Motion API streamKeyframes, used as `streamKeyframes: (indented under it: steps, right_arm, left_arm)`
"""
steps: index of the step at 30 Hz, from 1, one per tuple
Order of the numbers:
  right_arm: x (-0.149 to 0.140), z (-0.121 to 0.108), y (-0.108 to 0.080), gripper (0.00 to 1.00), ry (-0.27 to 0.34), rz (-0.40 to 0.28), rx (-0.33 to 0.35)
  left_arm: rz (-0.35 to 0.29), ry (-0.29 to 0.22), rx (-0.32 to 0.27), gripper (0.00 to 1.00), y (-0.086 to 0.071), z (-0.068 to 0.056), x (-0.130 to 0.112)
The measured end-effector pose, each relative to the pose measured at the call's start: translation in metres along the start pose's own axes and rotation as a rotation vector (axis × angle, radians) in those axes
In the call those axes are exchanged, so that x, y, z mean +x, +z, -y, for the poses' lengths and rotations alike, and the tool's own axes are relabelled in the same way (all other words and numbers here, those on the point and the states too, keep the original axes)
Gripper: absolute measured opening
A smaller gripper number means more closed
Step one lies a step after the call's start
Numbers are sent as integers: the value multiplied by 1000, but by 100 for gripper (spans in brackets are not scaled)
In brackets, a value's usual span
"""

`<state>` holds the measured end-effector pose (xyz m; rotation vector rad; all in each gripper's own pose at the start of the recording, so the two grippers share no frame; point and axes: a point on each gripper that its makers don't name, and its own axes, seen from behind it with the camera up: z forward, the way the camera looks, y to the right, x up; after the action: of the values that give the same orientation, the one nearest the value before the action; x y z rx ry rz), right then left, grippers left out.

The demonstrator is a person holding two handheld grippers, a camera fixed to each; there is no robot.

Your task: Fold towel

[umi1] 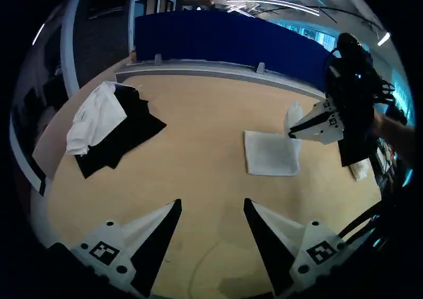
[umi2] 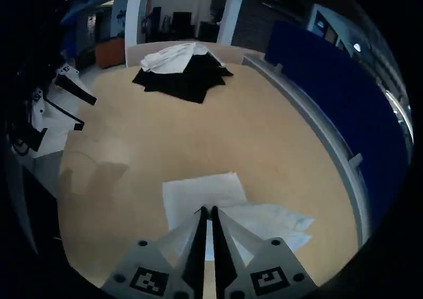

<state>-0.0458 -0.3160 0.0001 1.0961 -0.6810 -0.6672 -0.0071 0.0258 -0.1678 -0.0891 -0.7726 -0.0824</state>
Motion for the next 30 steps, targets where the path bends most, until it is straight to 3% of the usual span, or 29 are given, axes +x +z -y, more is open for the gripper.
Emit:
streamKeyframes:
  steps: [8,11,18,21,27,30]
  right_arm:
    - [-9,39,56,7,53,25,56]
    - [-16,46,67,8,87,39,74]
    - [-18,48,67,12,112,38,86]
    - [-20,48,64,20,111,40,88]
    - [-21,48,59,64,115,34,90]
    - [-22,47,57,70,117,32,83]
  left_arm:
    - [0,-37,29,87,-4,13,-9]
    - [2,-44,31,87,-4,15,-12]
    - [4,-39,27,87,-2,15,-14]
    - [4,-36,25,87,-2,15,-14]
    - [3,-39,24,87,-2,14,-13]
    - [2,-40,23,87,-2,13,-13]
